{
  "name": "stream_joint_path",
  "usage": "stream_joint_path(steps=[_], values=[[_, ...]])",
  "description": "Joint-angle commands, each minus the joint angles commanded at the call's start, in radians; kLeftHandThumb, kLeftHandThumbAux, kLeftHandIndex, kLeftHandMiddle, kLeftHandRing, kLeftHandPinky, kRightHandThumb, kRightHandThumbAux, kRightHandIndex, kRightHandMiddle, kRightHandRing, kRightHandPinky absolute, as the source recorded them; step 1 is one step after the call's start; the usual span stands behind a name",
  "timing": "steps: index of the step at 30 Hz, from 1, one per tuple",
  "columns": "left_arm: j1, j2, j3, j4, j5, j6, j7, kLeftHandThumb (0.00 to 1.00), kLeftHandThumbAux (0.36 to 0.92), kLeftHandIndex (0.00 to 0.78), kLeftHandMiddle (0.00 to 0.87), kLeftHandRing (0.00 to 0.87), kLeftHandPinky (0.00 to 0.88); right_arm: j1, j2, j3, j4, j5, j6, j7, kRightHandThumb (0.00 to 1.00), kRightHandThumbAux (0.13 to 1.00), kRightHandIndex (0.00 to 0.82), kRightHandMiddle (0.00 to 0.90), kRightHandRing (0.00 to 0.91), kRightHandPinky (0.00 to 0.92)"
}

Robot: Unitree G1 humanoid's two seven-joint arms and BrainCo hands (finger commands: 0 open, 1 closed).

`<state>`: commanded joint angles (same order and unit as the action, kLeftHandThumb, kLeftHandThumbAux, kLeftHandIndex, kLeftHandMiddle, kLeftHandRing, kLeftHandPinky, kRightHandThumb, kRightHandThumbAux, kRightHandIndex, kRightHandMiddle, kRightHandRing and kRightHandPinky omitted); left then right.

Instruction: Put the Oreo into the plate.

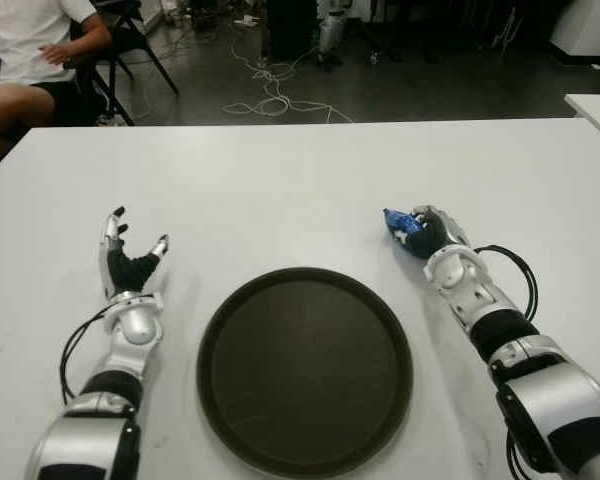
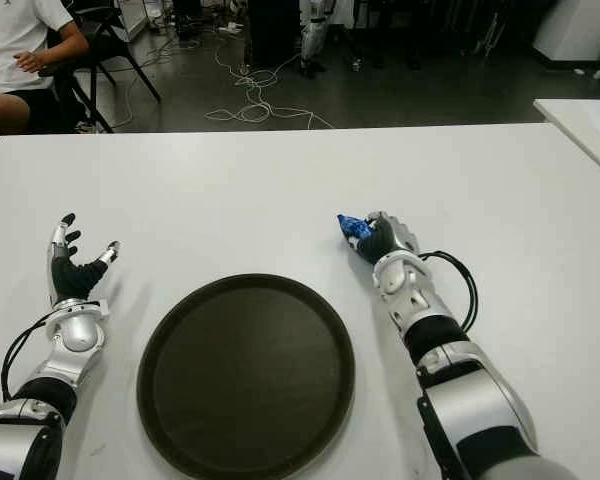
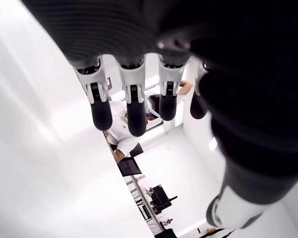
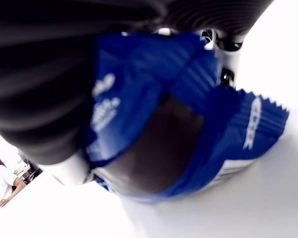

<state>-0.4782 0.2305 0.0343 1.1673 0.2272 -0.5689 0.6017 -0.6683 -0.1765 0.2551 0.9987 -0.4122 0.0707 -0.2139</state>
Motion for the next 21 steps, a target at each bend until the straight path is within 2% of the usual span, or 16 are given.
stream_joint_path(steps=[7, 21], values=[[0.001, 0.001, 0.002, 0.0, -0.004, -0.004, -0.008, 0.223, 0.784, 0.111, 0.105, 0.118, 0.149, 0.004, -0.001, 0.002, -0.015, -0.002, 0.012, 0.008, 0.699, 0.725, 0.437, 0.775, 0.775, 0.762], [0.001, 0.0, 0.004, 0.002, -0.007, -0.025, -0.013, 0.219, 0.787, 0.122, 0.1, 0.124, 0.175, 0.011, -0.001, -0.004, -0.028, 0.001, 0.007, 0.001, 0.699, 0.725, 0.438, 0.78, 0.785, 0.776]])
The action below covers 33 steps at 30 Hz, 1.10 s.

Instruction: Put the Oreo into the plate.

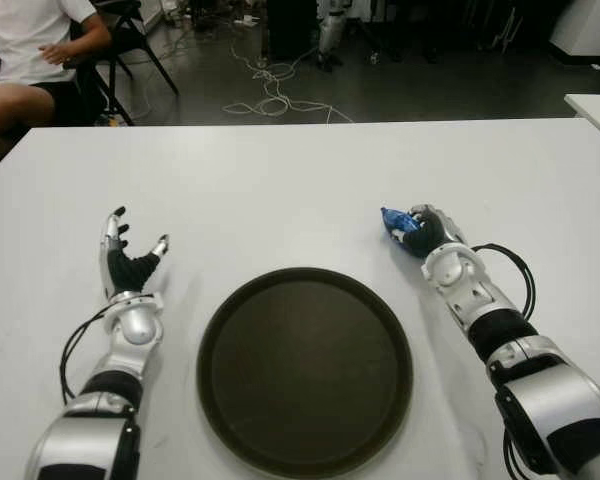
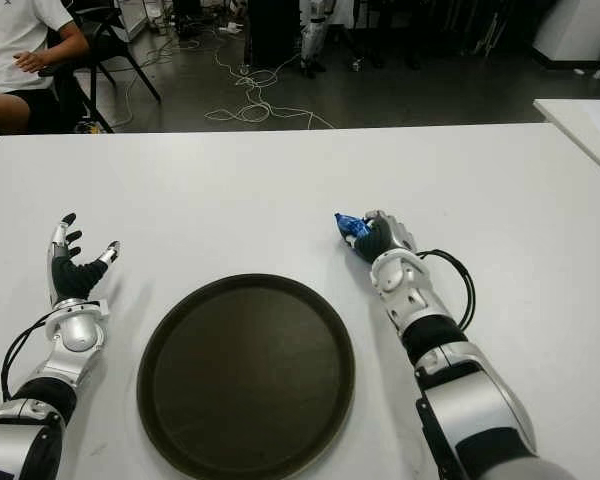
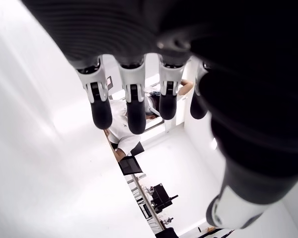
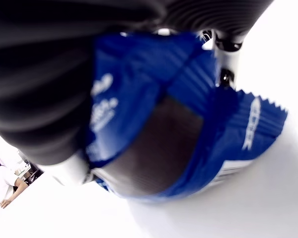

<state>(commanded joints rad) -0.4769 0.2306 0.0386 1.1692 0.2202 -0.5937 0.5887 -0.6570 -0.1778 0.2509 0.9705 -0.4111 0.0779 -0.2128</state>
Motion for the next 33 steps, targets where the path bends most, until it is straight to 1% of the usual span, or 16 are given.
stream_joint_path(steps=[2, 10, 13, 19, 21, 24, 29, 31, 33], values=[[0.0, 0.0, 0.001, 0.0, -0.002, -0.002, -0.003, 0.215, 0.786, 0.12, 0.099, 0.124, 0.172, 0.001, 0.0, -0.002, -0.002, 0.001, -0.001, 0.0, 0.699, 0.725, 0.437, 0.78, 0.786, 0.777], [0.0, -0.003, 0.004, -0.001, -0.004, -0.001, -0.004, 0.207, 0.79, 0.118, 0.101, 0.123, 0.18, 0.02, 0.008, -0.052, -0.011, 0.048, -0.07, -0.03, 0.7, 0.726, 0.438, 0.787, 0.794, 0.787], [0.0, -0.004, 0.007, -0.001, -0.007, -0.002, -0.009, 0.207, 0.79, 0.115, 0.094, 0.113, 0.163, 0.024, 0.01, -0.067, -0.014, 0.063, -0.092, -0.04, 0.7, 0.726, 0.439, 0.793, 0.8, 0.793], [0.0, -0.004, 0.007, -0.002, -0.007, 0.002, -0.01, 0.203, 0.79, 0.108, 0.088, 0.101, 0.139, 0.052, 0.02, -0.109, -0.054, 0.117, -0.182, -0.035, 0.7, 0.725, 0.439, 0.803, 0.808, 0.803], [0.0, -0.004, 0.007, -0.002, -0.006, 0.003, -0.01, 0.198, 0.789, 0.107, 0.089, 0.101, 0.139, 0.062, 0.031, -0.142, -0.067, 0.166, -0.215, -0.004, 0.7, 0.725, 0.439, 0.805, 0.809, 0.805], [0.0, -0.004, 0.007, -0.002, -0.004, 0.004, -0.009, 0.193, 0.788, 0.109, 0.093, 0.11, 0.155, 0.072, 0.041, -0.172, -0.085, 0.213, -0.239, 0.035, 0.702, 0.724, 0.439, 0.807, 0.812, 0.807], [0.0, -0.003, 0.002, -0.003, 0.005, 0.005, 0.002, 0.198, 0.786, 0.12, 0.101, 0.123, 0.18, 0.1, 0.06, -0.225, -0.156, 0.315, -0.254, 0.14, 0.704, 0.722, 0.44, 0.816, 0.821, 0.819], [0.0, -0.003, 0.0, -0.003, 0.008, 0.006, 0.006, 0.208, 0.787, 0.121, 0.102, 0.123, 0.182, 0.107, 0.063, -0.236, -0.173, 0.335, -0.253, 0.164, 0.705, 0.721, 0.44, 0.818, 0.824, 0.823], [0.0, -0.004, -0.001, -0.003, 0.009, 0.006, 0.009, 0.213, 0.787, 0.121, 0.102, 0.123, 0.18, 0.123, 0.068, -0.242, -0.217, 0.353, -0.247, 0.192, 0.705, 0.721, 0.44, 0.821, 0.826, 0.826]])
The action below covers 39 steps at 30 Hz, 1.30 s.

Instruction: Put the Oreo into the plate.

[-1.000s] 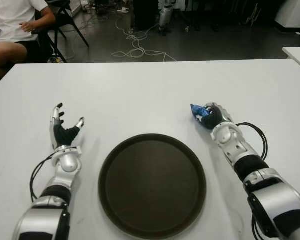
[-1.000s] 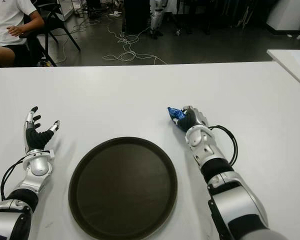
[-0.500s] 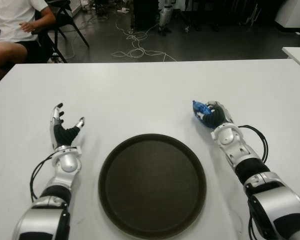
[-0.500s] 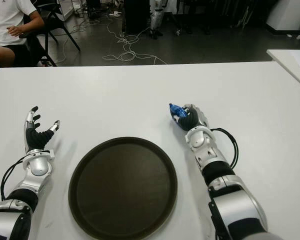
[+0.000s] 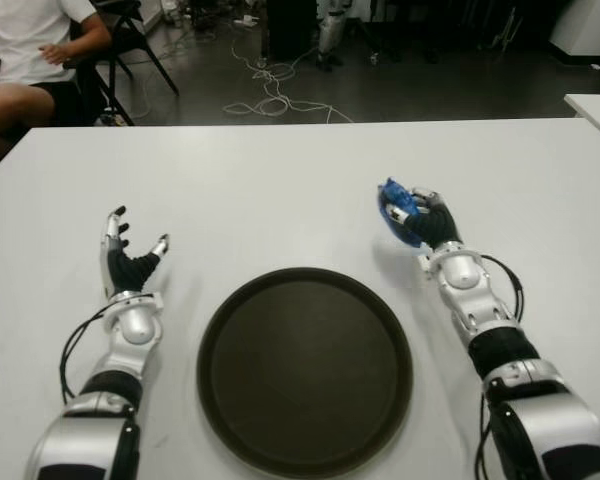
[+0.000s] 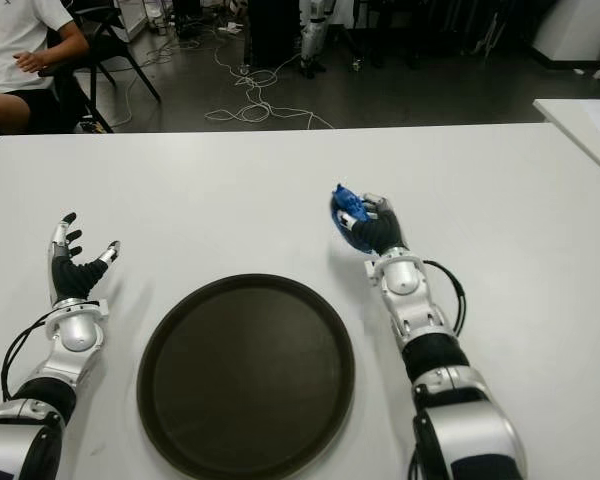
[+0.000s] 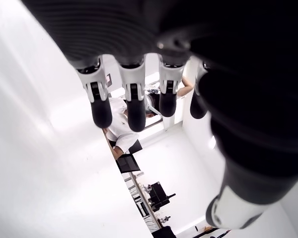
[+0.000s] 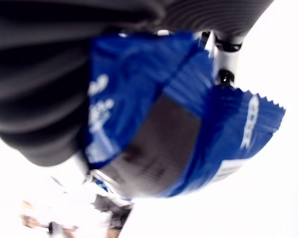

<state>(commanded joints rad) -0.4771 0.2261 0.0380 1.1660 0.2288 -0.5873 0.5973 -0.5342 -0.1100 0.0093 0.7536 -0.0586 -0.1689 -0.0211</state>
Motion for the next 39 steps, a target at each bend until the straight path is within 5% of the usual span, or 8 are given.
stream_joint_path(steps=[20, 39], values=[[0.0, -0.002, -0.004, -0.004, 0.001, 0.008, 0.008, 0.218, 0.779, 0.109, 0.114, 0.125, 0.156, 0.14, 0.032, -0.018, -0.376, 0.133, 0.067, 0.19, 0.707, 0.72, 0.436, 0.77, 0.781, 0.778], [0.0, -0.002, 0.004, -0.002, -0.013, 0.01, -0.01, 0.207, 0.78, 0.113, 0.125, 0.145, 0.185, 0.168, 0.061, 0.023, -0.539, 0.148, 0.242, 0.234, 0.705, 0.718, 0.44, 0.78, 0.783, 0.782]])
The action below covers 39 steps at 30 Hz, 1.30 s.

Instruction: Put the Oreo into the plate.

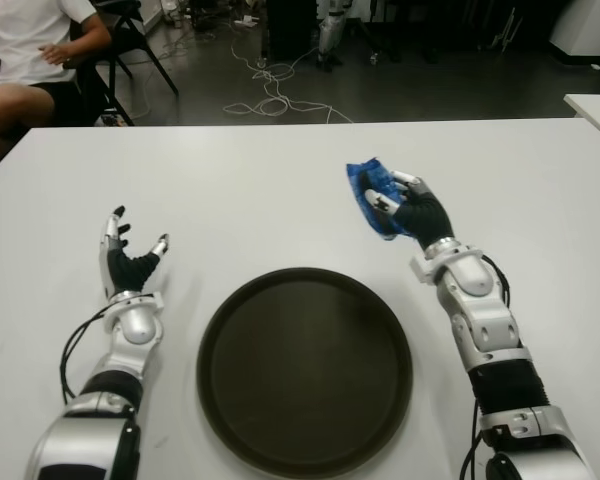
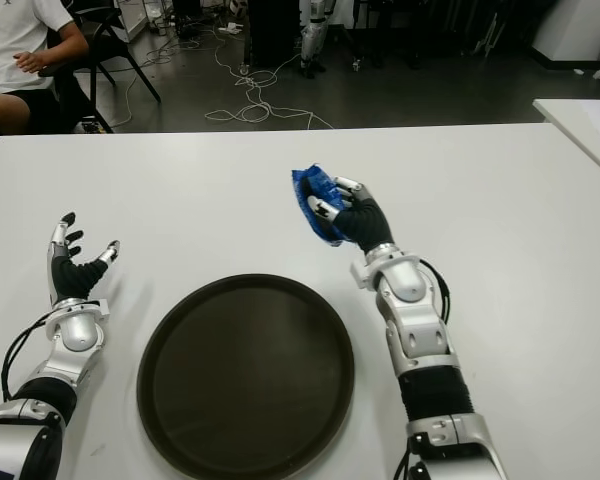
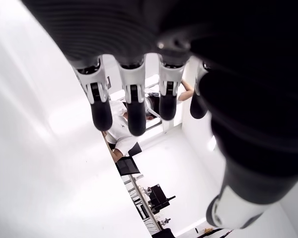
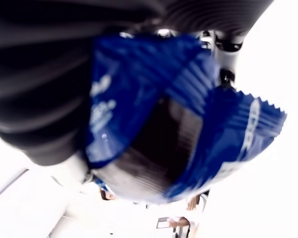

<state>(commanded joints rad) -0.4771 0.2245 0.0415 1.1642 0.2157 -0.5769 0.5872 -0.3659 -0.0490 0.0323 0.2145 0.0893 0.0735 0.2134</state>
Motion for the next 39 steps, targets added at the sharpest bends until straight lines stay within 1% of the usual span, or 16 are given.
stream_joint_path(steps=[11, 16, 23, 29, 32, 35, 39], values=[[0.0, 0.0, 0.0, 0.001, 0.004, -0.008, 0.005, 0.25, 0.786, 0.121, 0.101, 0.122, 0.173, -0.008, 0.002, 0.02, 0.001, 0.004, -0.006, 0.056, 0.706, 0.717, 0.441, 0.792, 0.799, 0.798], [0.002, -0.003, 0.0, -0.004, 0.003, -0.012, 0.003, 0.231, 0.787, 0.111, 0.092, 0.106, 0.144, -0.015, -0.005, 0.047, 0.016, -0.02, -0.026, 0.078, 0.706, 0.717, 0.441, 0.798, 0.802, 0.795], [0.004, -0.007, 0.007, -0.008, -0.009, -0.014, -0.011, 0.226, 0.79, 0.103, 0.079, 0.086, 0.118, -0.016, 0.003, 0.082, 0.049, -0.045, -0.069, 0.088, 0.705, 0.717, 0.441, 0.799, 0.804, 0.796], [0.004, -0.006, 0.005, -0.007, -0.002, -0.01, -0.005, 0.212, 0.792, 0.107, 0.114, 0.125, 0.152, -0.02, 0.007, 0.116, 0.061, -0.072, -0.087, 0.094, 0.705, 0.717, 0.441, 0.804, 0.807, 0.797], [0.004, -0.006, 0.003, -0.007, 0.003, -0.006, 0.001, 0.208, 0.793, 0.108, 0.124, 0.134, 0.153, -0.021, 0.012, 0.134, 0.063, -0.081, -0.094, 0.099, 0.706, 0.716, 0.442, 0.807, 0.809, 0.798], [0.003, -0.006, 0.003, -0.007, 0.005, -0.002, 0.004, 0.206, 0.788, 0.107, 0.12, 0.129, 0.144, -0.018, 0.012, 0.148, 0.062, -0.086, -0.098, 0.11, 0.707, 0.716, 0.442, 0.808, 0.81, 0.798], [0.002, -0.007, 0.004, -0.006, 0.004, 0.001, 0.006, 0.208, 0.784, 0.104, 0.111, 0.118, 0.133, -0.015, 0.003, 0.165, 0.052, -0.09, -0.093, 0.137, 0.707, 0.716, 0.442, 0.811, 0.813, 0.8]])
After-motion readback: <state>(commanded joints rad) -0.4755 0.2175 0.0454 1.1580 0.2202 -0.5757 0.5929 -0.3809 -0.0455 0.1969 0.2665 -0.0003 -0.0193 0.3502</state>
